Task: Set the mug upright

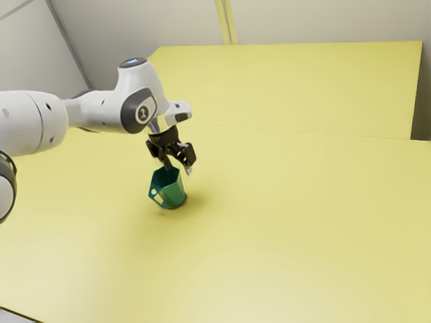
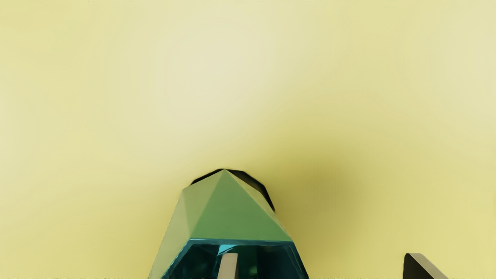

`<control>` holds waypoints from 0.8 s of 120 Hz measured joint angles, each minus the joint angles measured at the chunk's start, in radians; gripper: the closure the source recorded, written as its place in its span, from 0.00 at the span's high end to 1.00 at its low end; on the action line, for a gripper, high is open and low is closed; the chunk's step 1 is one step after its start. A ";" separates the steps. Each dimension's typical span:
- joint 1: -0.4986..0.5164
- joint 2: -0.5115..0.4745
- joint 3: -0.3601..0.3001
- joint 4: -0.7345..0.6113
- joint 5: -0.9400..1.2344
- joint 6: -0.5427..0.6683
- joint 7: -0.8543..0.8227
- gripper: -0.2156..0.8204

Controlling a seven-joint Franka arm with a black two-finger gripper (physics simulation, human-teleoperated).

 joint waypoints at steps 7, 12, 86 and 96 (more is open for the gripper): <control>0.001 -0.015 -0.003 0.022 -0.004 -0.018 -0.005 0.68; 0.003 -0.019 -0.003 0.056 -0.009 -0.042 -0.008 0.70; 0.015 -0.095 0.004 0.342 -0.014 -0.420 -0.004 0.79; 0.017 -0.096 0.004 0.342 -0.016 -0.430 -0.001 0.79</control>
